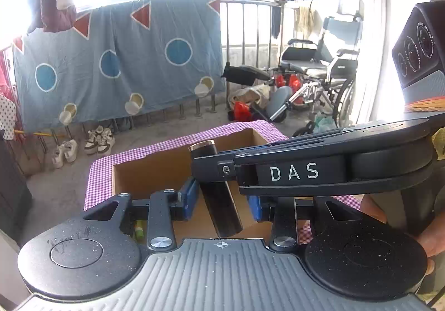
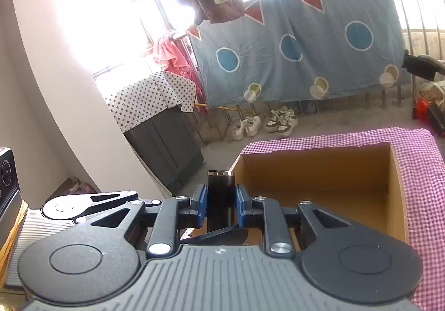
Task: Organize rigid objects
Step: 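Carry the lipstick tube into the box and open the right gripper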
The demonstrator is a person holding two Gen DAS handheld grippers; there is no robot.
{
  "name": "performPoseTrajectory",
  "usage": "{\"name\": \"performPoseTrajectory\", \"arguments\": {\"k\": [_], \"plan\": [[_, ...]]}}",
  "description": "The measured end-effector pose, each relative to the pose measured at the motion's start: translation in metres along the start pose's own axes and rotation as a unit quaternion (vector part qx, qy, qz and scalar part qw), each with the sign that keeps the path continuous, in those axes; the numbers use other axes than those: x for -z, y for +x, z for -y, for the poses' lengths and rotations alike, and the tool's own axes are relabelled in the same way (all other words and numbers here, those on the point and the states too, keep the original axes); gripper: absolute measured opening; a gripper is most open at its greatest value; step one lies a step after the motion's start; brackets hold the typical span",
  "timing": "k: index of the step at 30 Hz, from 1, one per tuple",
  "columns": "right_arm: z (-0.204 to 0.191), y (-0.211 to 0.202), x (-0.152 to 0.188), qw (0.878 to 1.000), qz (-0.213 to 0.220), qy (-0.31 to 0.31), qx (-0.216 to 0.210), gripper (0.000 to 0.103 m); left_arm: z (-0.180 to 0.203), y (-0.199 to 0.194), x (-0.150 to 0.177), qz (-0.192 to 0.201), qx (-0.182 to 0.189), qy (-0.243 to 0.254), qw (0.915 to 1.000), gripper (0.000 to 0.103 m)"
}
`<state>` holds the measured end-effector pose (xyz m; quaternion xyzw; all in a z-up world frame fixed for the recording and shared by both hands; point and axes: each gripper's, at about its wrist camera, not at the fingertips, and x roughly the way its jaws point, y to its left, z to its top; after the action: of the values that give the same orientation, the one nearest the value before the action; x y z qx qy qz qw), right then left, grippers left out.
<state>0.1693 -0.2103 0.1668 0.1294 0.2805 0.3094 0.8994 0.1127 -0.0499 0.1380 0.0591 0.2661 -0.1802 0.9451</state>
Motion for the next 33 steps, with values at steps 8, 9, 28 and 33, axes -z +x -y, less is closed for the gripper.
{"name": "performPoseTrajectory", "arguments": {"k": [8,9,28,33], "plan": [[0.026,0.109,-0.024,0.993,-0.112,0.036,-0.028,0.024,-0.059,0.067,0.003,-0.108,-0.016,-0.076,0.9911,0.037],[0.033,0.124,-0.022,0.989,-0.134,0.052,-0.035,0.024,-0.063,0.074,0.006,-0.120,-0.018,-0.081,0.9893,0.037],[0.093,0.244,0.019,0.927,-0.318,0.192,-0.047,0.025,-0.089,0.112,0.032,-0.211,-0.023,-0.086,0.9733,0.052],[0.093,0.236,0.017,0.930,-0.307,0.195,-0.050,0.025,-0.091,0.099,0.027,-0.191,-0.023,-0.096,0.9766,0.052]]}}
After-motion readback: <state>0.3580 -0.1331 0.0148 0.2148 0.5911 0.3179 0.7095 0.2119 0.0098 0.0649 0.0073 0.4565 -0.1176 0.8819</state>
